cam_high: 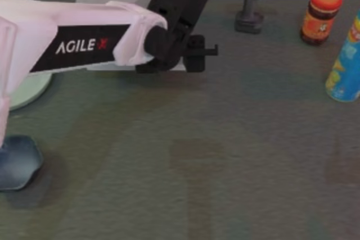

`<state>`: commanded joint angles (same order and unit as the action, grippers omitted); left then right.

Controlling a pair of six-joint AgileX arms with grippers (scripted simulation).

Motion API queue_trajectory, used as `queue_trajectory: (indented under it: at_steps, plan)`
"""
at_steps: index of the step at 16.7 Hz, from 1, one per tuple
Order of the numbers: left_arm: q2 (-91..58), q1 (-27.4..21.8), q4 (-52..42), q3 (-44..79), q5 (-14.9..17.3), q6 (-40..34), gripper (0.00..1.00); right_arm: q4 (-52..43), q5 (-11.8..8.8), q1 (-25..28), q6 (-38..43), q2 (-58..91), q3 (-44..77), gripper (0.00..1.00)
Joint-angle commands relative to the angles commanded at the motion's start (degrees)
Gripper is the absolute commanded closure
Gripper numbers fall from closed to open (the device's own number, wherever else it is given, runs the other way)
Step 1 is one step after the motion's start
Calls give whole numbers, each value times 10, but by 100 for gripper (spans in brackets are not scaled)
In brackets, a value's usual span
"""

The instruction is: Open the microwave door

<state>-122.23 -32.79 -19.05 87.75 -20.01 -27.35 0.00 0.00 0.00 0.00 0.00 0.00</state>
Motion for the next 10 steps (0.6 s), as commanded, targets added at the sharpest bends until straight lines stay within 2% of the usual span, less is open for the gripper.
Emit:
queue_trajectory:
  at_steps: [7,8,10]
  plan:
    - [0,0,0,0,0,0,100,0,0,0,0,0,0,0]
    - [14,-21,-5,-27,10,-2,100,0,0,0,0,0,0,0]
    - [18,-21,-2,-35,6,-4,100,0,0,0,0,0,0,0]
